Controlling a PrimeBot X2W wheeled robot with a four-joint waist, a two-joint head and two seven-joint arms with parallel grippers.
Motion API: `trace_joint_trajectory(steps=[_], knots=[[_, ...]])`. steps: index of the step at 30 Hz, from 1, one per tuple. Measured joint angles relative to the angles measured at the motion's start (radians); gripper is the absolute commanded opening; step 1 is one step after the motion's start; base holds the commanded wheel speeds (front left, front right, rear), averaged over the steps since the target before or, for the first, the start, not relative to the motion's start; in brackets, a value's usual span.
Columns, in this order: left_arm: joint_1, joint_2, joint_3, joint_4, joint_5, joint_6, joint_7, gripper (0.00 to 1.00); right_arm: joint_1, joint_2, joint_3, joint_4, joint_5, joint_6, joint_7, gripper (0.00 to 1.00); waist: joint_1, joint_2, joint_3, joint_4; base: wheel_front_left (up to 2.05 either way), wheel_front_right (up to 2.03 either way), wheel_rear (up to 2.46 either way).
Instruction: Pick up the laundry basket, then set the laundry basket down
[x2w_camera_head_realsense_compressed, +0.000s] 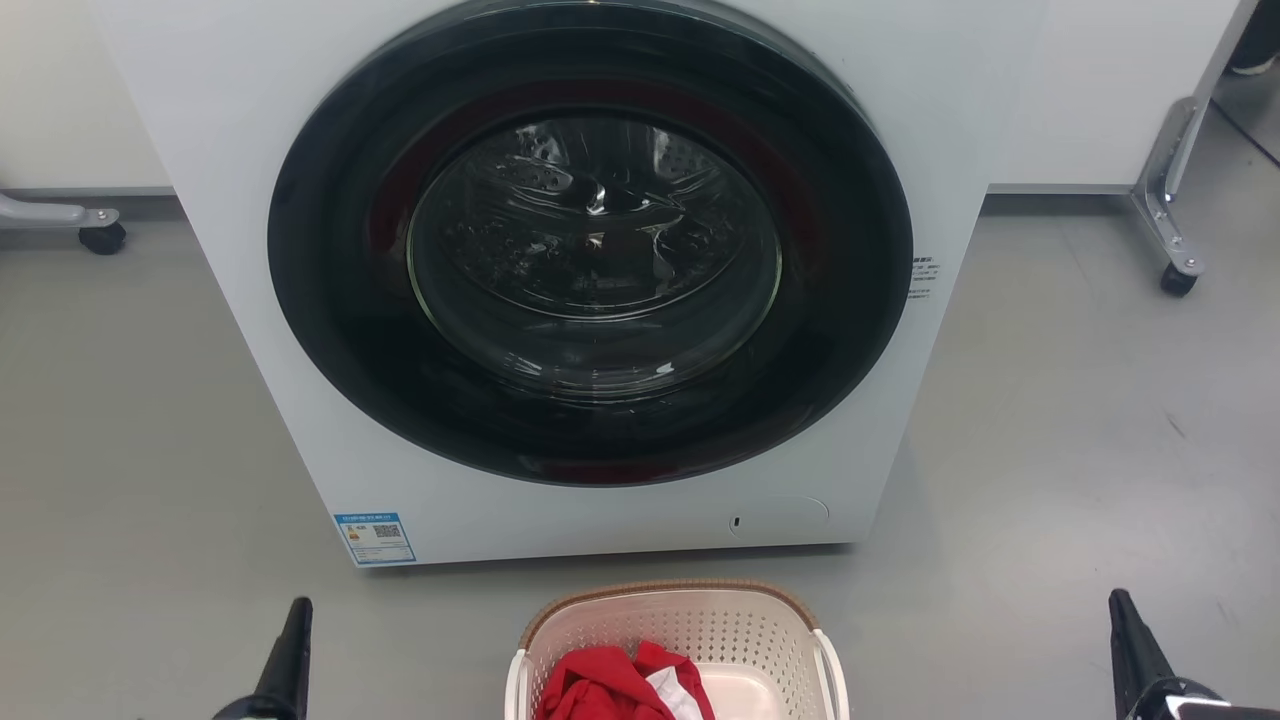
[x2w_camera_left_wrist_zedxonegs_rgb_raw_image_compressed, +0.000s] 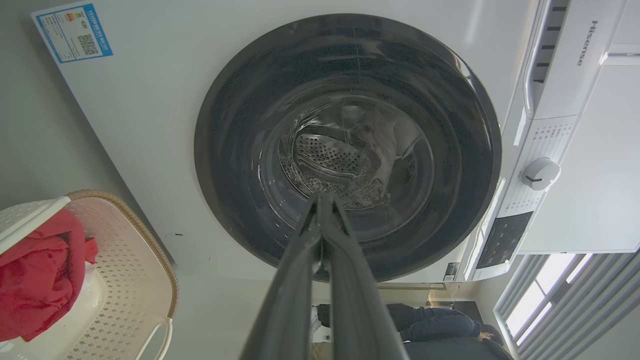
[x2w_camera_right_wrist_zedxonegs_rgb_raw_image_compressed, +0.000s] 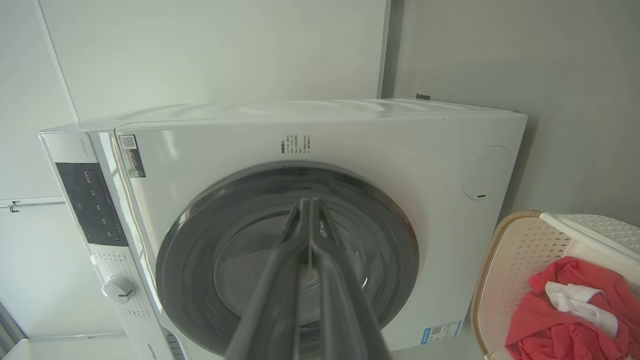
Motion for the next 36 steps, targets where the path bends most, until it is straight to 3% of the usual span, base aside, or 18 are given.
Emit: trace_joint_trajectory(steps=[1,21,36], knots=[[0.002,-0.001,-0.001,0.003,0.000,0.000,0.000,1.00,0.001,0.000,0.001,0.004,0.000,0.000,0.000,1.00,0.0000,0.0000,0.000,0.000,0.00,0.00,0.00],[0.011,-0.009,-0.033,0.025,0.009,0.002,-0.048,1.00,0.020,0.010,0.009,0.021,-0.042,-0.006,-0.036,1.00,0.0000,0.0000,0.001,-0.002,0.00,0.00,0.00],[-0.026,0.028,-0.100,0.001,0.201,0.009,-0.116,1.00,-0.002,-0.042,0.069,-0.006,-0.242,-0.006,-0.108,1.00,0.0000,0.0000,0.001,0.000,0.00,0.00,0.00]])
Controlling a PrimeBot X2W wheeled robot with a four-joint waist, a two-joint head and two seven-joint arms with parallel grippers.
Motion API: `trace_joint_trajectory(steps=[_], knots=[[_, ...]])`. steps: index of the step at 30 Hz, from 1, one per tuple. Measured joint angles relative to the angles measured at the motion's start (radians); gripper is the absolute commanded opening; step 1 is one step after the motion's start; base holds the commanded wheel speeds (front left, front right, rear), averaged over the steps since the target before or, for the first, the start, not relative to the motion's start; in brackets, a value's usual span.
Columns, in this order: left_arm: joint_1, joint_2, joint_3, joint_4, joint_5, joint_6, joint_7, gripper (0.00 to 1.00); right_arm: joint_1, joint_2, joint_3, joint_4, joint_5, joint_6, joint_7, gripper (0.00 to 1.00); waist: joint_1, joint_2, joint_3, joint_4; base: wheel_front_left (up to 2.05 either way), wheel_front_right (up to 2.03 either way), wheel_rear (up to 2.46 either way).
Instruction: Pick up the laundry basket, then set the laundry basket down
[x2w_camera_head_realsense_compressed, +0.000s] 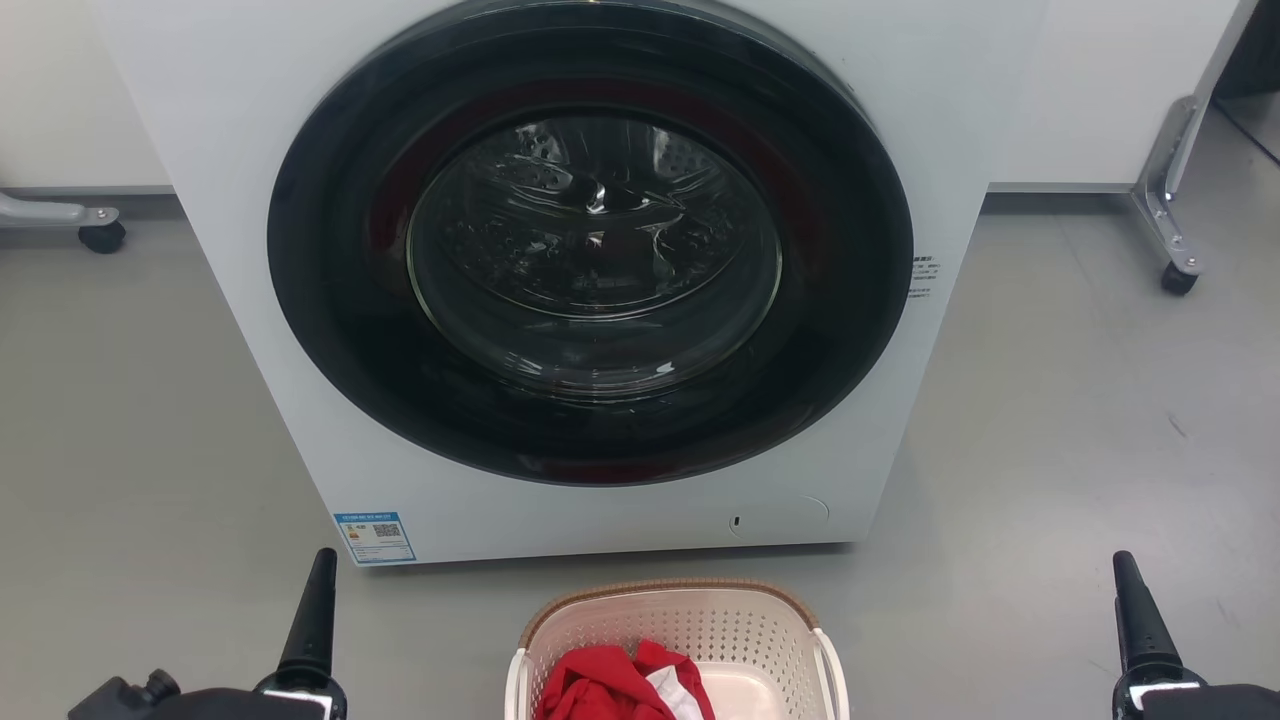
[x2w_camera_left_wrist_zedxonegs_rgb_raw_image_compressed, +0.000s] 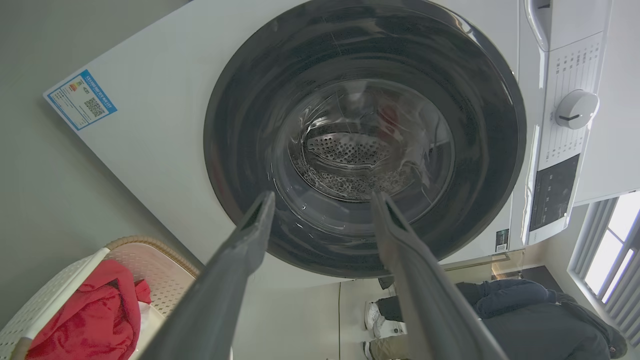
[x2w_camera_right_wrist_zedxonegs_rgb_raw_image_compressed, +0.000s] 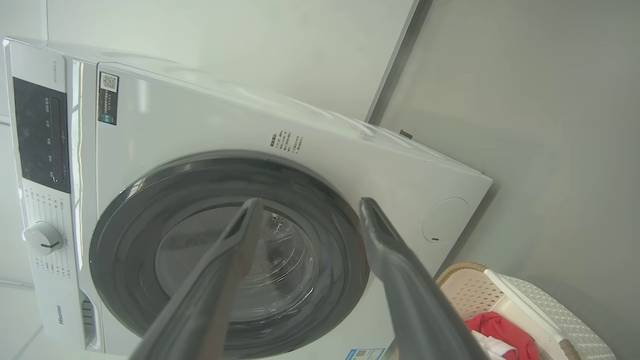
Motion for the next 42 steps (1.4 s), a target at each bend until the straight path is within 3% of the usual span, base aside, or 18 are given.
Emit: trace_joint_trajectory(steps=[23,42], knots=[[-0.031,0.085,-0.143,-0.065,0.460,0.101,-0.080,1.00,-0.014,-0.091,0.138,-0.062,-0.429,-0.088,-0.088,1.00,0.0000,0.0000,-0.009,0.002,0.00,0.00,0.00],[-0.035,0.123,-0.242,-0.097,0.784,0.163,-0.151,1.00,-0.015,-0.136,0.223,-0.076,-0.686,-0.134,-0.160,1.00,0.0000,0.0000,-0.010,0.002,0.00,0.00,0.00]])
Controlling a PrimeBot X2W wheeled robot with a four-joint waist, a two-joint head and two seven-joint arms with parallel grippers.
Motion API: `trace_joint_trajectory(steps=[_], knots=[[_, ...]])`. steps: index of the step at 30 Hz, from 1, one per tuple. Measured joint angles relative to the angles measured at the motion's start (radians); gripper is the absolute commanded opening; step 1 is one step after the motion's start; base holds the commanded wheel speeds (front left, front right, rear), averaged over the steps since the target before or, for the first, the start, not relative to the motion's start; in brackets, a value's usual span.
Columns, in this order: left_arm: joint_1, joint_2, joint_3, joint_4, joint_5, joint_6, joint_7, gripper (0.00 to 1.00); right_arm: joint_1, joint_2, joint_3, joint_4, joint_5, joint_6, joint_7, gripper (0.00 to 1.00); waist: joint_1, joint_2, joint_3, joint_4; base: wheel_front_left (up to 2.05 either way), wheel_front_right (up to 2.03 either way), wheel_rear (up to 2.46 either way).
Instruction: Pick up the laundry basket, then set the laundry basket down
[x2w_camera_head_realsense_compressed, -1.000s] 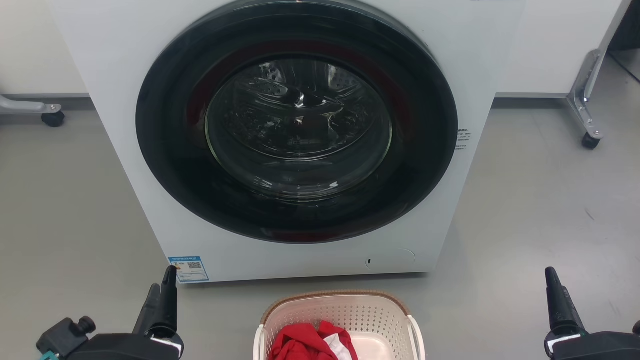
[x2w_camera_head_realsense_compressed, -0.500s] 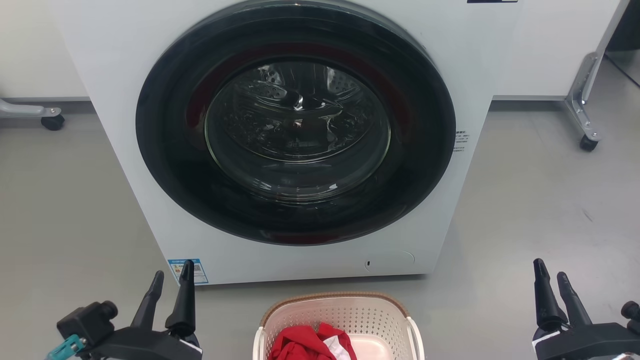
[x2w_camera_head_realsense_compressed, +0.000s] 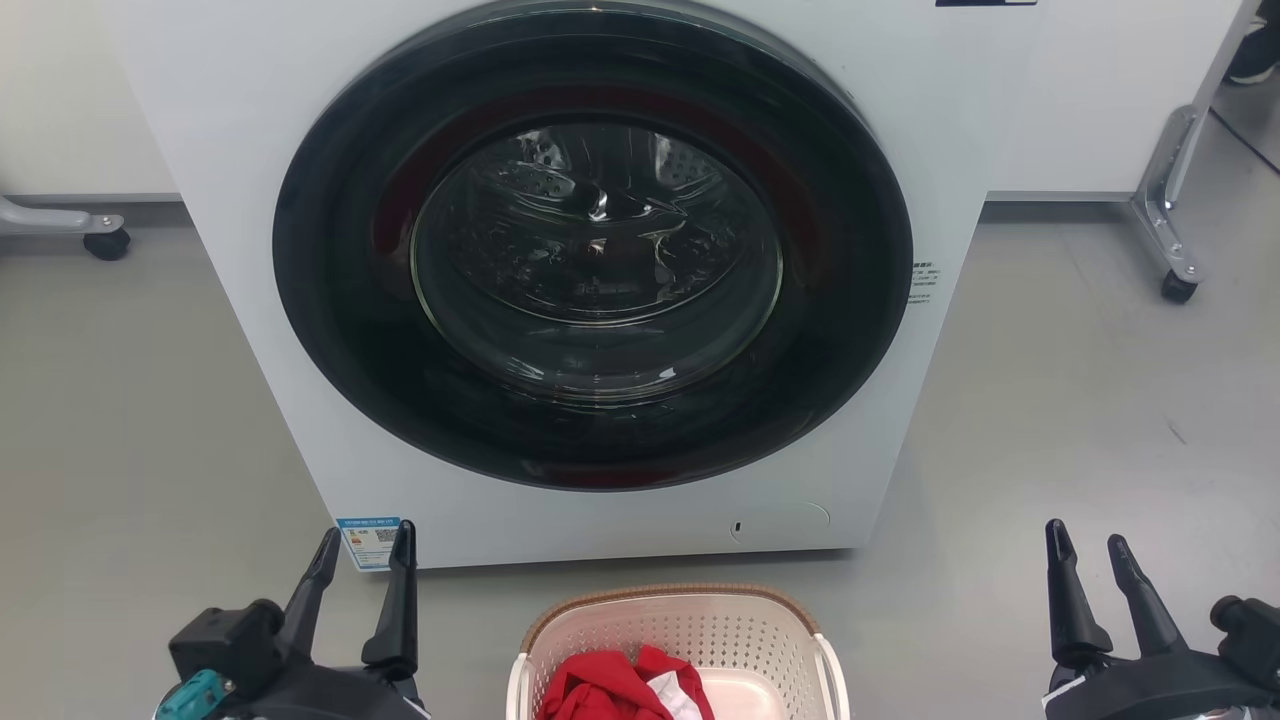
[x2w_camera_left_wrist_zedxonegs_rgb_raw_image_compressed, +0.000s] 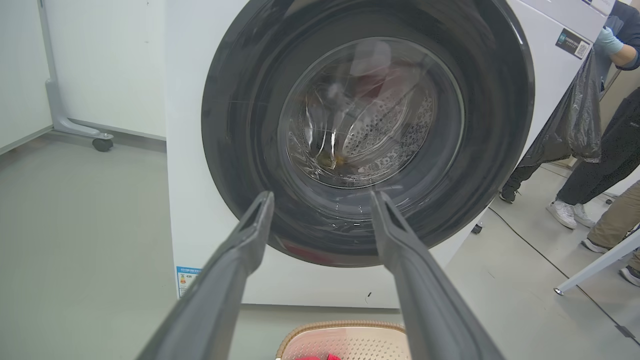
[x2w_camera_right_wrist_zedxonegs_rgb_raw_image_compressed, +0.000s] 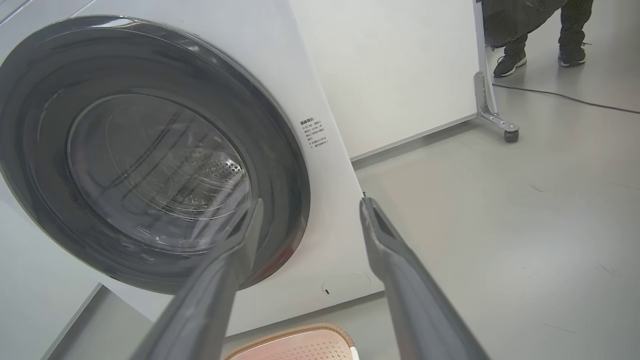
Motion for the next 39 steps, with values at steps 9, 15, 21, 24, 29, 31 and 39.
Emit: trace_joint_trajectory(steps=[9,15,21,24,29,31,39], knots=[[-0.001,0.006,-0.027,0.005,0.118,0.025,-0.029,1.00,-0.003,-0.016,0.034,0.014,-0.111,-0.021,-0.033,1.00,0.0000,0.0000,-0.002,0.001,0.00,0.00,0.00],[-0.001,0.008,-0.046,0.015,0.191,0.042,-0.034,1.00,-0.004,-0.025,0.057,0.021,-0.179,-0.034,-0.053,1.00,0.0000,0.0000,-0.003,0.001,0.00,0.00,0.00],[-0.001,0.011,-0.060,0.026,0.268,0.058,-0.034,1.00,-0.004,-0.036,0.083,0.029,-0.253,-0.048,-0.075,1.00,0.0000,0.0000,-0.004,0.000,0.00,0.00,0.00],[-0.001,0.012,-0.069,0.028,0.303,0.067,-0.034,1.00,-0.005,-0.043,0.094,0.033,-0.290,-0.052,-0.086,1.00,0.0000,0.0000,-0.005,-0.001,0.00,0.00,0.00],[-0.002,0.012,-0.072,0.035,0.318,0.075,-0.024,1.00,-0.011,-0.048,0.099,0.040,-0.301,-0.052,-0.090,1.00,0.0000,0.0000,-0.005,-0.004,0.00,0.00,0.00],[-0.002,0.011,-0.070,0.040,0.318,0.075,-0.023,1.00,-0.011,-0.048,0.099,0.044,-0.301,-0.052,-0.090,1.00,0.0000,0.0000,-0.005,-0.004,0.00,0.00,0.00],[-0.002,0.000,-0.057,0.052,0.311,0.075,0.004,1.00,-0.018,-0.048,0.099,0.049,-0.300,-0.052,-0.091,1.00,-0.0001,0.0000,-0.006,-0.004,0.00,0.00,0.00]])
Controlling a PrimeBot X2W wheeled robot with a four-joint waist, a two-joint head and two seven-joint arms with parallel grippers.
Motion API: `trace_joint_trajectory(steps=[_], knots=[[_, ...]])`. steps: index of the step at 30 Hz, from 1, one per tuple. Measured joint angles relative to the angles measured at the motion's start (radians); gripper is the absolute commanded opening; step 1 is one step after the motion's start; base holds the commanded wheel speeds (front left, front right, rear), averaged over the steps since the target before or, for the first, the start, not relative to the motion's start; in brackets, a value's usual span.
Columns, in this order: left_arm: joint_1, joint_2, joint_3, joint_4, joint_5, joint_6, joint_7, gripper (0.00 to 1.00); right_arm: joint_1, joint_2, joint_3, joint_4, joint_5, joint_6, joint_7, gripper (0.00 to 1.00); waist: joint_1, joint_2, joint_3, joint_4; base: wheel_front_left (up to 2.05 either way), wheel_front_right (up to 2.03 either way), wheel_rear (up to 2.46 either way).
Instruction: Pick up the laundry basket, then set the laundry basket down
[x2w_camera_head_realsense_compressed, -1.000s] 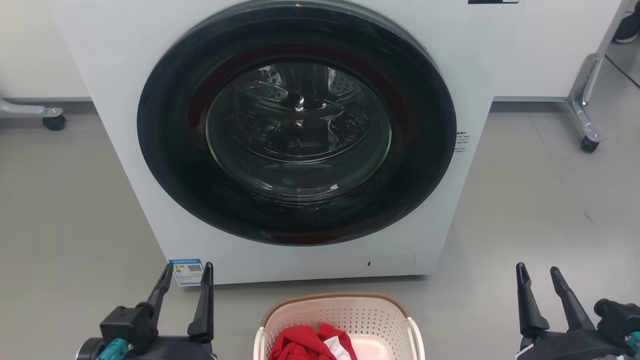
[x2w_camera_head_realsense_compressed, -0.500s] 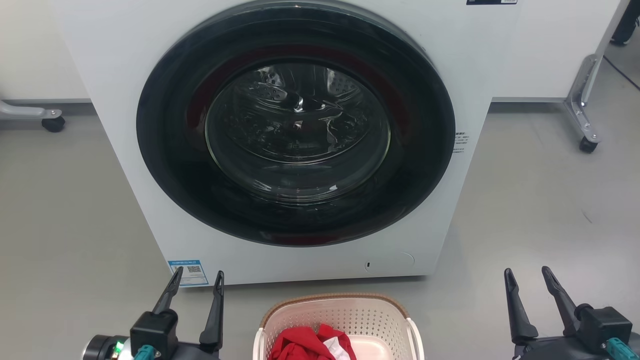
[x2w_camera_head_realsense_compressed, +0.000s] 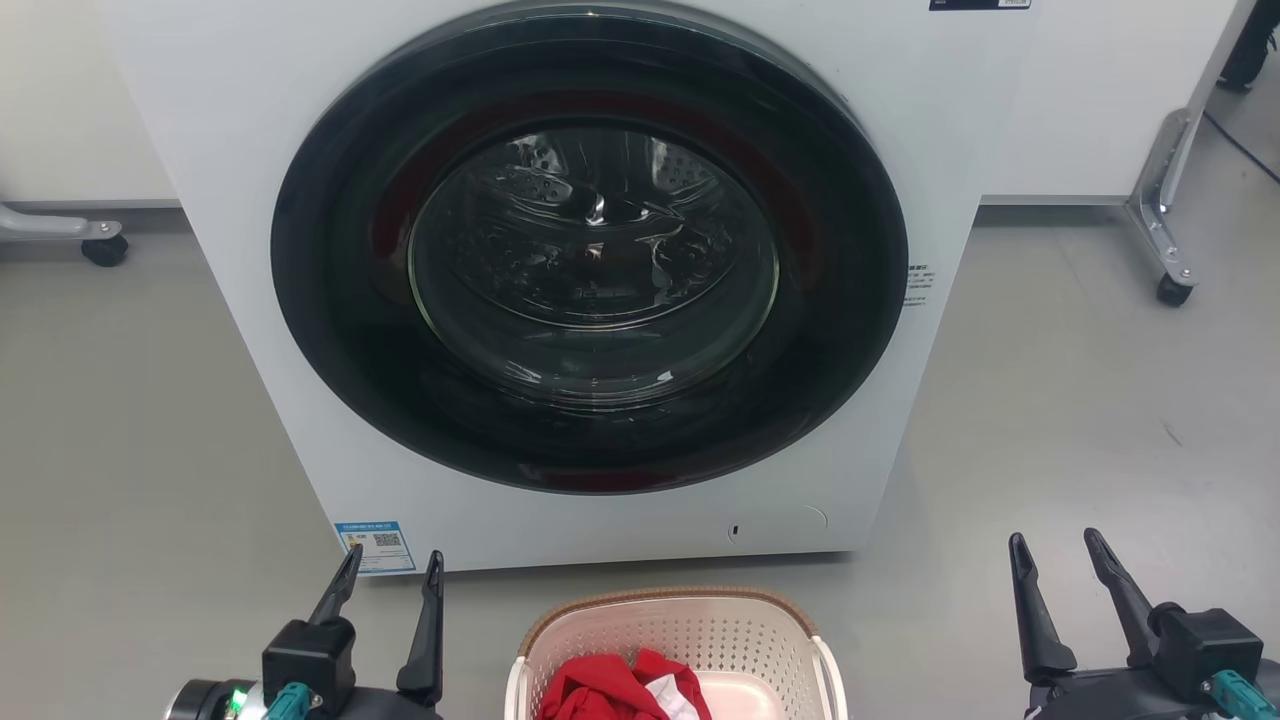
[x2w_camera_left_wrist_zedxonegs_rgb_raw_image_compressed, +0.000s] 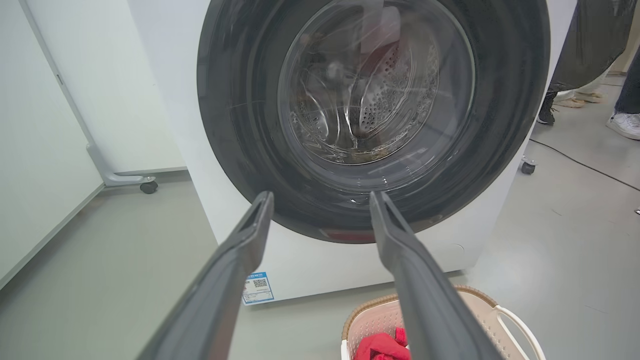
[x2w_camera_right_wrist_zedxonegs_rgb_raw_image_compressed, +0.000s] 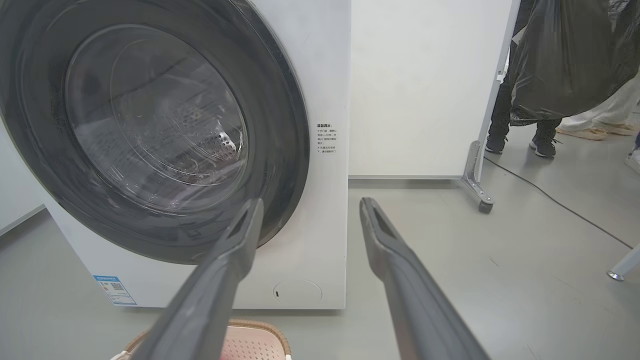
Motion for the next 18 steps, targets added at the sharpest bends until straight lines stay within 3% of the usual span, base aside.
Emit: trace_joint_trajectory(steps=[18], knots=[[0.000,-0.011,0.024,0.019,-0.004,0.001,0.042,1.00,-0.003,0.000,0.000,0.016,0.001,0.000,-0.002,1.00,0.0000,0.0000,0.000,0.003,0.00,0.00,0.00]])
